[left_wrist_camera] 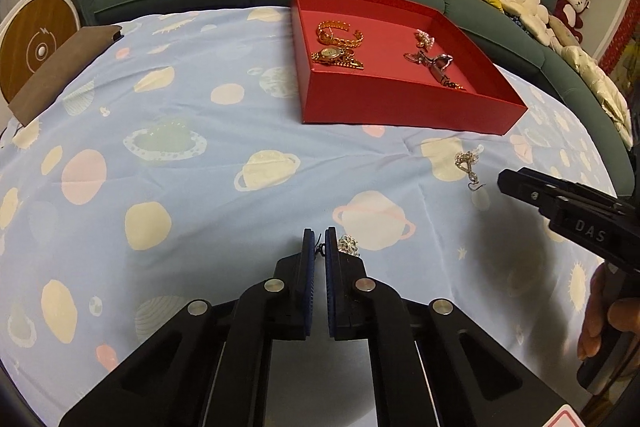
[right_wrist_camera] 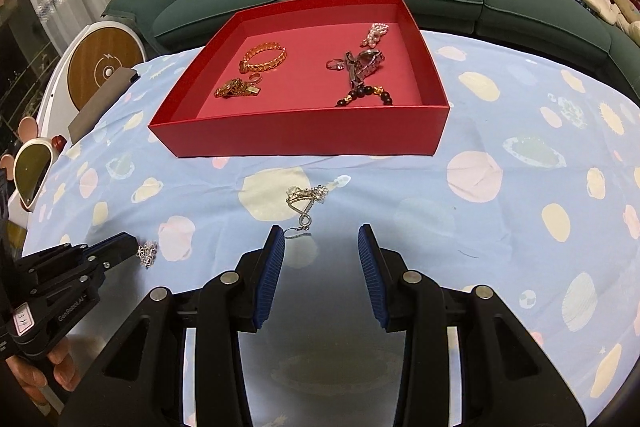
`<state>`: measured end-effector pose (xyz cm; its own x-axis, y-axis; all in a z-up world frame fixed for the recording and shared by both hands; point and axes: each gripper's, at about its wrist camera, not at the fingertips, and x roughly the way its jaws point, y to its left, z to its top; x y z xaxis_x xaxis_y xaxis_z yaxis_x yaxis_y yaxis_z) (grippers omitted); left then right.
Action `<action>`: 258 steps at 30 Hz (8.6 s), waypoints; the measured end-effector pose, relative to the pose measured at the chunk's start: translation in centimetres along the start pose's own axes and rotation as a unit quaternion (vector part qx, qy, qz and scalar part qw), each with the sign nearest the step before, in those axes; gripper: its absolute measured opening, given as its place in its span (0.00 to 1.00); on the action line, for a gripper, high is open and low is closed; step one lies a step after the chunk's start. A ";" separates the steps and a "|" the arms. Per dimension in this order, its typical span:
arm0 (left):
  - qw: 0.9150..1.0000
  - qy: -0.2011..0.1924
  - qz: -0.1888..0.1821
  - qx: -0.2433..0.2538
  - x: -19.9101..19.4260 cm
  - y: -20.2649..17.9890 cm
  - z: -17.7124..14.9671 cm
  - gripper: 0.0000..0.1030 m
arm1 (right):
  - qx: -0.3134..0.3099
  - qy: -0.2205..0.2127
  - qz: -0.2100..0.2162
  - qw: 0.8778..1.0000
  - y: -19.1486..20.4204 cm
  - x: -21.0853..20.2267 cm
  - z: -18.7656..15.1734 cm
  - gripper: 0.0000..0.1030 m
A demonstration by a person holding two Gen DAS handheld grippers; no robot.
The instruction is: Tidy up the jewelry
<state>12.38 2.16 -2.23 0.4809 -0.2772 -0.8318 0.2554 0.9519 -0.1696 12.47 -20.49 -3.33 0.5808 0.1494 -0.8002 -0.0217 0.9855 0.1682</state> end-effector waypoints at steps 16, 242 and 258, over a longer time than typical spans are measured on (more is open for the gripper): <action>1.000 -0.011 -0.006 -0.009 -0.8 1.1 0.4 0.03 | -0.010 0.003 -0.004 1.000 1.0 4.1 1.9 0.36; 0.986 -0.093 0.135 0.018 -3.9 -6.3 3.9 0.68 | -0.007 -0.091 -0.067 0.994 2.0 -6.2 0.1 0.72; 0.986 -0.094 0.134 0.015 -3.8 -6.2 3.8 0.68 | -0.008 -0.094 -0.066 0.993 2.4 -6.5 0.2 0.72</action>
<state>12.11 -3.19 4.02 0.6804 -0.0386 -0.7318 0.1212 0.9908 0.0604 8.80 -19.13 2.34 0.7207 0.0032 -0.6932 0.0526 0.9969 0.0592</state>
